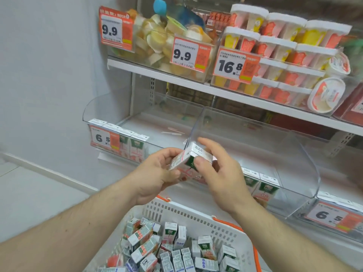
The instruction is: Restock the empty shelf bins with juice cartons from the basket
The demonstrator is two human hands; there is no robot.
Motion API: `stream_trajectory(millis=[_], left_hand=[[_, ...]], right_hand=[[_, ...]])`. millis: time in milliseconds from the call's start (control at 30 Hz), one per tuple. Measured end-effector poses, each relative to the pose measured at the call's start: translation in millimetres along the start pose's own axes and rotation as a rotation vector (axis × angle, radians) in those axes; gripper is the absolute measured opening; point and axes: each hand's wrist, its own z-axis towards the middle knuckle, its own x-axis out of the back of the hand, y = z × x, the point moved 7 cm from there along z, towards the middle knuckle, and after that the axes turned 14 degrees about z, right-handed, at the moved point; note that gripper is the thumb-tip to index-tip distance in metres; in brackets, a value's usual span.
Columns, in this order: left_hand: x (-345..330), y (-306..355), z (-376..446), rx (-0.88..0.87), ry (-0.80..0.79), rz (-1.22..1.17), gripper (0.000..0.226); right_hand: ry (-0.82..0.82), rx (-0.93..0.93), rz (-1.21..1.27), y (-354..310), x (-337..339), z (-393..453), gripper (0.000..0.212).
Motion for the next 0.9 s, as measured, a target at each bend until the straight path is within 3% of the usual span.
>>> stream_trajectory(millis=[100, 233, 300, 367, 467, 600, 767, 900], left_hand=[[20, 9, -1, -0.022, 0.060, -0.030, 0.043], [43, 18, -4, -0.040, 0.123, -0.127, 0.038], [60, 13, 1, 0.028, 0.212, -0.256, 0.024], [82, -9, 6, 0.200, 0.363, -0.435, 0.010], [97, -42, 10, 0.430, 0.440, -0.630, 0.030], [91, -56, 19, 0.526, 0.400, -0.718, 0.050], [75, -58, 32, 0.555, 0.300, -0.712, 0.038], [75, -59, 34, 0.557, 0.317, -0.725, 0.038]], right_hand=[[-0.052, -0.009, -0.194, -20, -23, 29, 0.070], [-0.038, -0.067, -0.243, -28, -47, 64, 0.031], [0.012, -0.054, -0.224, -31, -51, 85, 0.030], [0.033, -0.023, -0.267, -34, -56, 108, 0.027], [-0.057, -0.061, -0.486, -20, -74, 139, 0.031], [-0.275, -0.309, -0.743, 24, -107, 159, 0.029], [-0.352, -0.697, -0.374, 75, -127, 142, 0.028], [-0.421, -0.710, -0.291, 81, -133, 135, 0.022]])
